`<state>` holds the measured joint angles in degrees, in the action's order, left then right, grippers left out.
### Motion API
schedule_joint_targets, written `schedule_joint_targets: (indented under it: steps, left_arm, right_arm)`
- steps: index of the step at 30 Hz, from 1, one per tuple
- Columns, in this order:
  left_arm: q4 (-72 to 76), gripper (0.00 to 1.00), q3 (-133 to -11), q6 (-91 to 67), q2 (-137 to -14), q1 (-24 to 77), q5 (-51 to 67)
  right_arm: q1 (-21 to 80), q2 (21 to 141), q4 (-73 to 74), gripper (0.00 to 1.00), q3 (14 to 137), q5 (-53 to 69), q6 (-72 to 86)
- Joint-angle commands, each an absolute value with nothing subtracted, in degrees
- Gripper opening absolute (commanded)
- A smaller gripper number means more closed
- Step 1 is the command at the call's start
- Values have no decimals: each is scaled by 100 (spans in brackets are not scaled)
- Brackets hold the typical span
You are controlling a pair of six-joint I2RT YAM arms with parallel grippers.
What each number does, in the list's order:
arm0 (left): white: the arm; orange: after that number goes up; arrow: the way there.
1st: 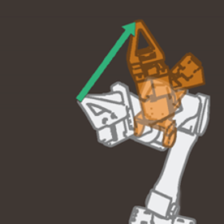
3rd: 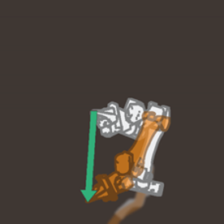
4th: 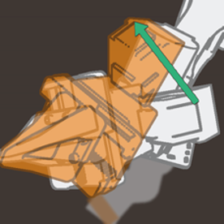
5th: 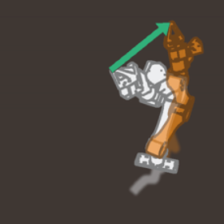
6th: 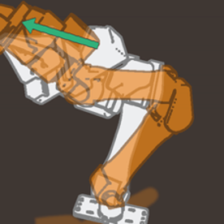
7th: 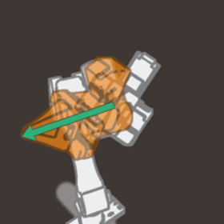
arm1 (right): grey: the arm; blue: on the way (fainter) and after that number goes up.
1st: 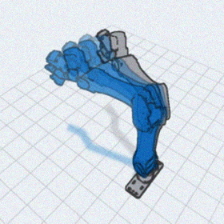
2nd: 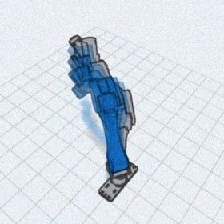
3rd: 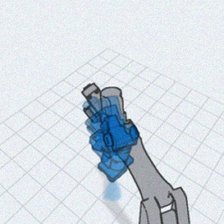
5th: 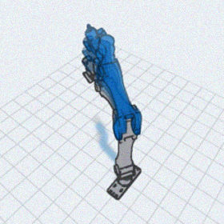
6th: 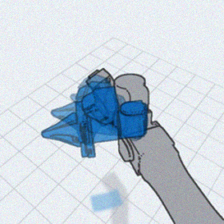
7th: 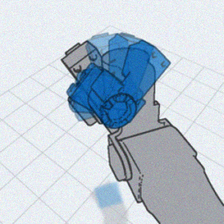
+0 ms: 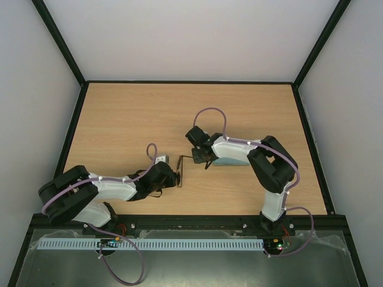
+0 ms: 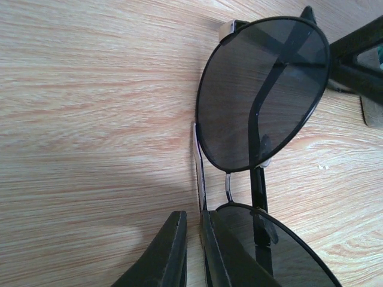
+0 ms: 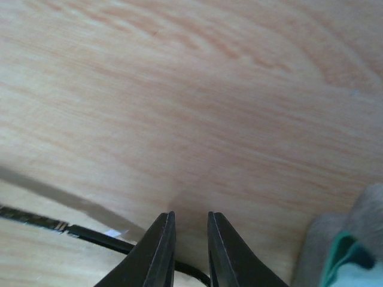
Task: Organize the sunglasses
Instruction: Fold the sunglasses at the center of the board.
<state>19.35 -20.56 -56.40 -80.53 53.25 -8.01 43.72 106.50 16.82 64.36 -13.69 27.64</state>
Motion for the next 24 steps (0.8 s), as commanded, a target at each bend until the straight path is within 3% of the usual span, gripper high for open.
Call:
schedule_joint_targets:
  steps: [1,24]
  left_arm:
    - [1962,12,-2045,-5727,-8191,5419,-848]
    - [2118,12,-2233,-5704,-8579,5511,-877]
  right_arm:
    - [4664,10466,2083,17,6234,-1136,2924]
    - [5173,10141,629,17,5257,438,3613]
